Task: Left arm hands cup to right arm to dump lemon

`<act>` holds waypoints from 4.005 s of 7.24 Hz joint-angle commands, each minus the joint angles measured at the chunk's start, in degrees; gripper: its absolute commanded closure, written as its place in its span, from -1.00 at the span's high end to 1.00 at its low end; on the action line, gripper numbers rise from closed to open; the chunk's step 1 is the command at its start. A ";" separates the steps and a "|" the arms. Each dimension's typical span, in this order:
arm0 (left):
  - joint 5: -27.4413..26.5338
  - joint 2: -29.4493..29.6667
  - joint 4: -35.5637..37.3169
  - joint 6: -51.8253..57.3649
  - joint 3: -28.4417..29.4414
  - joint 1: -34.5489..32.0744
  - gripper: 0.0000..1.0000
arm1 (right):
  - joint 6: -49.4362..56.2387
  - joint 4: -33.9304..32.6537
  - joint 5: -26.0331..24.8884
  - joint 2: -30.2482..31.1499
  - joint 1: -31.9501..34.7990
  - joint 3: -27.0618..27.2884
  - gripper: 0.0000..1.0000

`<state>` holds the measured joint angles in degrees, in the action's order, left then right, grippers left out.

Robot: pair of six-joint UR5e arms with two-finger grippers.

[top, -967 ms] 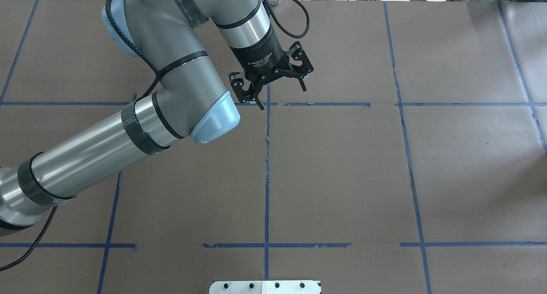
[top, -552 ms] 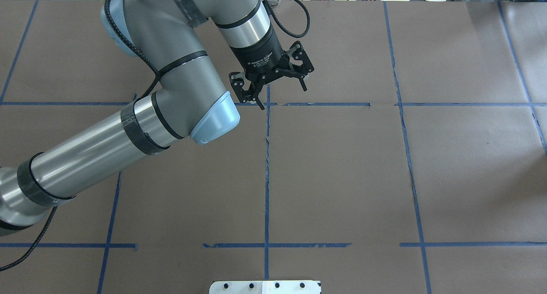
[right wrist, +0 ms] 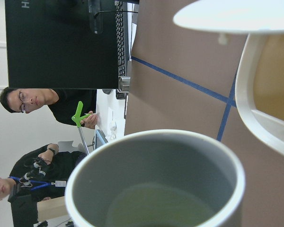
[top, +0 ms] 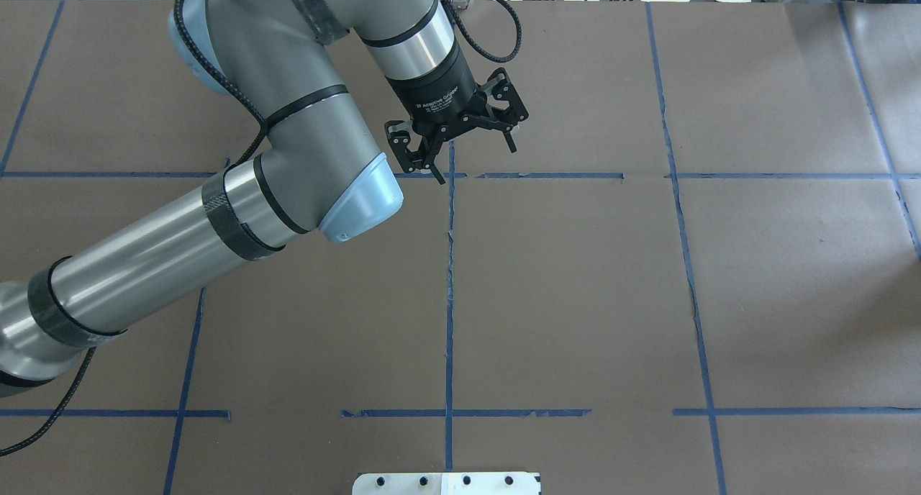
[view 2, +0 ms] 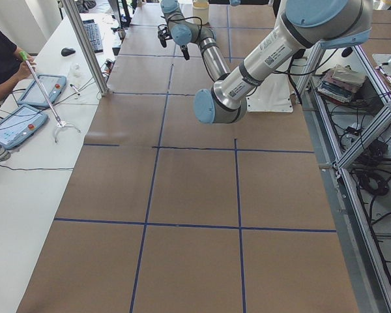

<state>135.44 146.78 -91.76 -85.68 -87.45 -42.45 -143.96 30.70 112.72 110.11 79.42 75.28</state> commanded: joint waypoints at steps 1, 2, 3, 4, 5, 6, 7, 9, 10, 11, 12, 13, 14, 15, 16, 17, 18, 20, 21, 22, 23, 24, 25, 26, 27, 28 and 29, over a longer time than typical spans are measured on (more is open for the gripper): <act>0.00 -0.17 0.00 0.07 -0.09 -0.01 1.00 | -12.71 0.94 -0.22 -2.95 4.05 -3.19 -0.40; 0.00 -0.09 0.00 0.07 -0.09 -0.01 1.00 | -19.28 0.94 -0.22 -3.93 4.60 -4.17 -0.39; 0.00 -0.09 0.00 0.07 -0.09 -0.01 1.00 | -26.39 2.51 -0.31 -3.94 4.78 -4.53 -0.38; 0.00 -0.17 0.00 0.07 -0.09 -0.01 1.00 | -31.68 5.65 -0.57 -4.11 4.87 -7.49 -0.37; 0.00 -0.09 0.00 0.16 -0.09 -0.01 1.00 | -37.04 8.12 -1.62 -4.46 4.87 -8.82 -0.37; -0.09 -0.09 0.00 0.16 -0.09 -0.01 1.00 | -38.57 8.32 -1.80 -4.72 4.87 -9.88 -0.36; -0.61 -0.09 -0.09 0.16 -0.09 -0.01 1.00 | -42.07 8.32 -1.80 -5.68 4.87 -10.59 -0.35; -0.88 -0.09 -0.09 0.16 -0.09 -0.01 1.00 | -47.01 9.63 -1.80 -6.48 4.87 -10.68 -0.29; -0.88 -0.09 -0.09 0.16 -0.09 -0.01 1.00 | -49.38 11.12 -1.80 -6.14 4.95 -10.86 -0.29; -0.88 -0.09 -0.09 0.16 -0.09 -0.01 1.00 | -51.14 12.44 -1.72 -5.87 4.95 -10.95 -0.29; -0.88 -0.09 0.00 0.16 -0.09 -0.01 1.00 | -51.42 13.58 -1.72 -5.78 4.95 -10.86 -0.29; -0.88 -0.09 0.00 0.16 -0.09 -0.09 1.00 | -51.16 14.38 -1.72 -6.13 4.95 -10.16 -0.29; -0.88 -0.09 0.00 0.16 -0.35 -0.09 1.00 | -50.55 14.21 -1.46 -6.92 4.95 -8.15 -0.26; -0.88 -0.09 0.00 0.16 -0.44 -0.09 1.00 | -46.02 13.43 -1.02 -7.10 4.78 -4.83 -0.27; -0.88 -0.09 0.00 0.07 -0.53 -0.09 1.00 | -44.41 13.25 -1.01 -7.10 4.43 -3.49 -0.27; -0.88 -0.09 0.00 0.07 -0.53 -0.09 1.00 | -43.00 9.85 -1.36 -9.01 3.04 -3.13 -0.25; -0.88 -0.09 0.00 0.07 -0.62 -0.09 1.00 | -41.24 4.51 -1.45 -11.38 2.06 -1.91 -0.21; -0.88 -0.09 0.00 0.07 -0.88 -0.70 1.00 | -37.81 -1.39 -3.98 -14.73 -0.83 -1.02 -0.21; -0.88 -0.09 0.00 0.07 -0.88 -0.80 1.00 | -37.54 -5.87 -7.83 -15.79 -3.80 0.90 -0.21; -0.88 -0.09 0.09 -0.02 -1.14 -0.80 1.00 | -34.75 -10.27 -12.22 -16.50 -7.49 3.62 -0.21; -0.88 -0.17 0.09 -0.02 -1.23 -1.06 1.00 | -29.85 -14.40 -14.18 -18.07 -9.87 5.56 -0.21; -0.88 -0.44 0.09 -0.02 -1.32 -1.23 1.00 | -22.06 -15.57 -14.20 -20.96 -11.20 5.58 -0.23; -0.88 -0.53 0.09 -0.02 -1.32 -1.67 1.00 | -11.36 -15.76 -14.20 -22.90 -13.65 5.40 -0.23; -0.88 -0.53 0.09 -0.02 -1.32 -2.28 1.00 | -1.25 -15.85 -14.11 -24.23 -16.29 5.31 -0.23; -0.97 -0.53 0.09 0.07 -1.24 -2.55 1.00 | 7.55 -16.37 -13.76 -25.37 -18.40 5.31 -0.22; -0.97 -0.53 0.09 0.07 -1.23 -2.64 1.00 | 14.95 -19.07 -13.24 -26.34 -19.29 6.27 -0.22; -0.97 -0.44 0.09 -0.02 -1.23 -2.64 1.00 | 21.55 -19.97 -13.23 -26.61 -21.30 7.15 -0.20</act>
<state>134.49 146.27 -91.67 -85.63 -88.69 -44.99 -131.69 12.44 99.27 84.28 60.36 81.43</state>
